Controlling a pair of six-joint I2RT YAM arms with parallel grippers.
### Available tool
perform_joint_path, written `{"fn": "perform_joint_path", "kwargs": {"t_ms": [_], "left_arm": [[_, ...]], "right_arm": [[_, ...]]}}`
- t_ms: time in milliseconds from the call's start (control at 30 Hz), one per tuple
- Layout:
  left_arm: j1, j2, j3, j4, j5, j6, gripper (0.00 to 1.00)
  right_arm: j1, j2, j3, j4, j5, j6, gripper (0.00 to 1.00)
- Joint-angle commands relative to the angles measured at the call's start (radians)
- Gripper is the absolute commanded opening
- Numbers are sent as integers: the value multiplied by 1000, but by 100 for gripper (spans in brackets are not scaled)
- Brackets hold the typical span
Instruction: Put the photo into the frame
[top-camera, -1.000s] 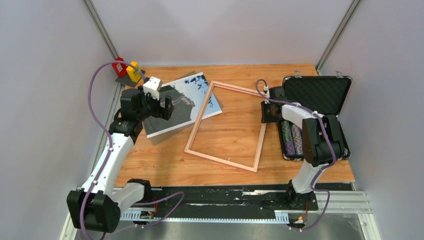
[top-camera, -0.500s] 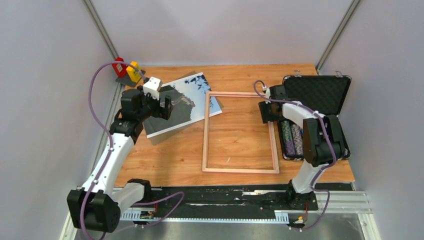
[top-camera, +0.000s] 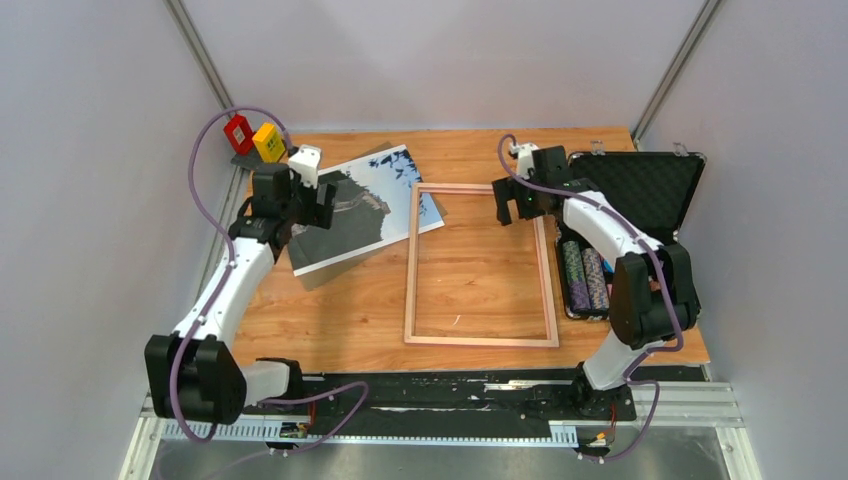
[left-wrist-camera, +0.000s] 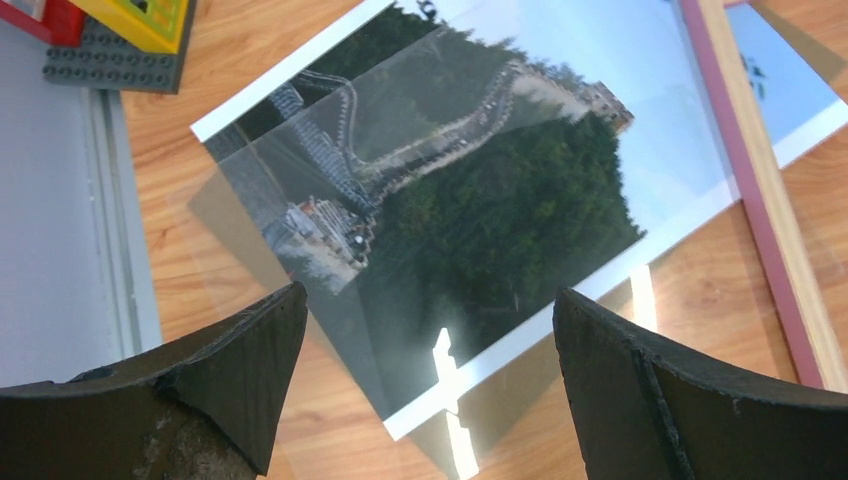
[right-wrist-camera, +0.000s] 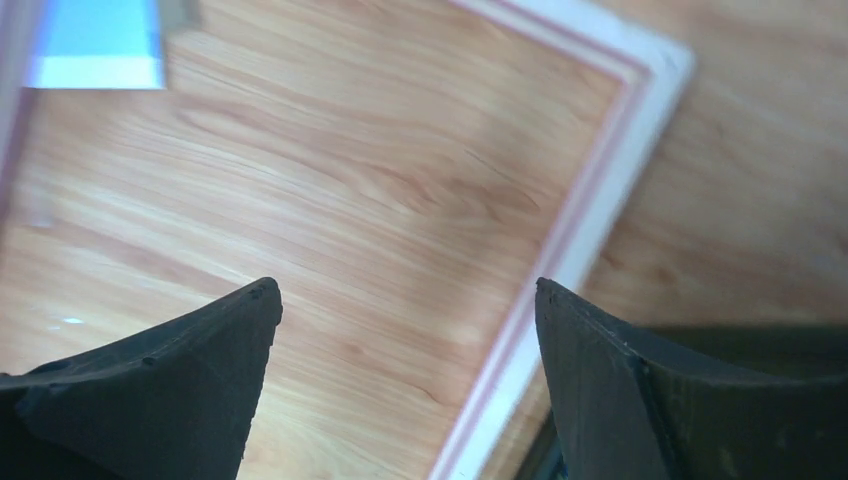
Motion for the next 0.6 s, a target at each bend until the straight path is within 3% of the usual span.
{"fn": "perform_joint_path", "kwargs": {"t_ms": [0, 200, 567], "left_arm": [[54, 102, 135, -45, -35, 27, 100], [146, 277, 281, -140, 40, 76, 100], [188, 614, 554, -214, 128, 68, 100]], "right_arm": [[124, -24, 111, 39, -100, -39, 96], [320, 91, 237, 74, -114, -150, 95], [582, 383, 457, 84, -125, -292, 93]]}}
